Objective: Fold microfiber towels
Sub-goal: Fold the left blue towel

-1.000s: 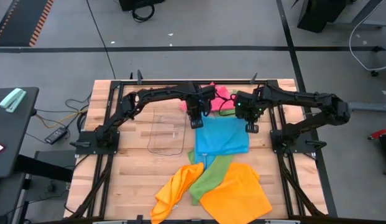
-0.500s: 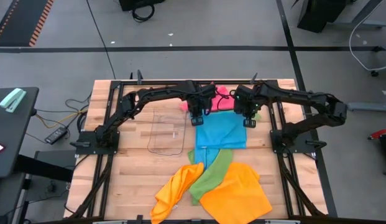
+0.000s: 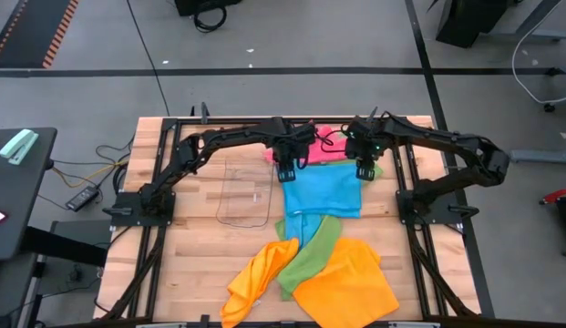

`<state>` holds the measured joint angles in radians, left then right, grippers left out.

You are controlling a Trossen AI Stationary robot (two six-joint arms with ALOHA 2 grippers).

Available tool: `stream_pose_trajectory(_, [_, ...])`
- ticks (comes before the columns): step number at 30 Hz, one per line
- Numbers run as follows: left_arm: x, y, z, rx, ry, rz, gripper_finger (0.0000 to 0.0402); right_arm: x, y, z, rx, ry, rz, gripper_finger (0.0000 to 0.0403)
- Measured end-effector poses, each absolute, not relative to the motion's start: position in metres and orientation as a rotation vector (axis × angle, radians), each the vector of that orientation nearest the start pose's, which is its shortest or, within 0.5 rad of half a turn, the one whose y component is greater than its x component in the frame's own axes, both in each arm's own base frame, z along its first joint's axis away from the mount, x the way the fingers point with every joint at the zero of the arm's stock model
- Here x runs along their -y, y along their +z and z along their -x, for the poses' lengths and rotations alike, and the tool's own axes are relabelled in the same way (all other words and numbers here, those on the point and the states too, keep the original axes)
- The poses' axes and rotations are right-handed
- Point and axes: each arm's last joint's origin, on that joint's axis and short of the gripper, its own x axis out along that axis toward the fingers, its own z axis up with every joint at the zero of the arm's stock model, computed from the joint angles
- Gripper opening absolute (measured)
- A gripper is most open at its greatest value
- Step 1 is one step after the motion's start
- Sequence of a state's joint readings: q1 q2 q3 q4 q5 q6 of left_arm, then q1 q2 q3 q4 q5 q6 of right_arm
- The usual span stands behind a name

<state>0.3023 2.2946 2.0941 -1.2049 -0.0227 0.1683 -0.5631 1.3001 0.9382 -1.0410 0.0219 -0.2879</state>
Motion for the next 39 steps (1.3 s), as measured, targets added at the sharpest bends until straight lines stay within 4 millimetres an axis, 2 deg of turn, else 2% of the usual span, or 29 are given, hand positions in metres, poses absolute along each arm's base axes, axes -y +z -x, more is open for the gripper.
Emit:
stream_pose_trajectory(3, [-0.133, 0.231, -0.439, -1.372, 0.117, 0.074, 0.0167, 0.105, 0.234, -0.184, -1.392, -0.177, -0.203, 0.0179])
stream_pose_trajectory(7, [-0.115, 0.249, -0.437, -1.335, 0.070, 0.078, 0.0181, 0.088, 0.240, -0.189, -1.358, -0.103, -0.129, 0.0178])
stream_pose_trajectory(11, [-0.086, 0.251, -0.440, -1.361, 0.041, 0.082, 0.0185, 0.079, 0.243, -0.193, -1.331, -0.126, -0.075, 0.0170])
stream_pose_trajectory(15, [-0.047, 0.249, -0.446, -1.361, -0.022, 0.034, 0.0192, 0.072, 0.249, -0.194, -1.286, -0.150, -0.086, 0.0165])
stream_pose_trajectory(19, [-0.014, 0.242, -0.449, -1.356, -0.071, 0.001, 0.0194, 0.069, 0.256, -0.192, -1.231, -0.167, -0.090, 0.0165])
stream_pose_trajectory(24, [0.012, 0.220, -0.447, -1.390, -0.050, -0.034, 0.0185, 0.068, 0.263, -0.188, -1.173, -0.194, -0.081, 0.0165])
stream_pose_trajectory(28, [0.024, 0.202, -0.444, -1.405, 0.043, -0.056, 0.0179, 0.067, 0.268, -0.186, -1.134, -0.209, -0.088, 0.0165])
stream_pose_trajectory(33, [0.038, 0.192, -0.444, -1.376, 0.096, -0.075, 0.0181, 0.066, 0.271, -0.184, -1.109, -0.219, -0.094, 0.0165])
stream_pose_trajectory(39, [0.042, 0.181, -0.439, -1.383, 0.199, -0.095, 0.0180, 0.065, 0.272, -0.183, -1.104, -0.234, -0.119, 0.0164])
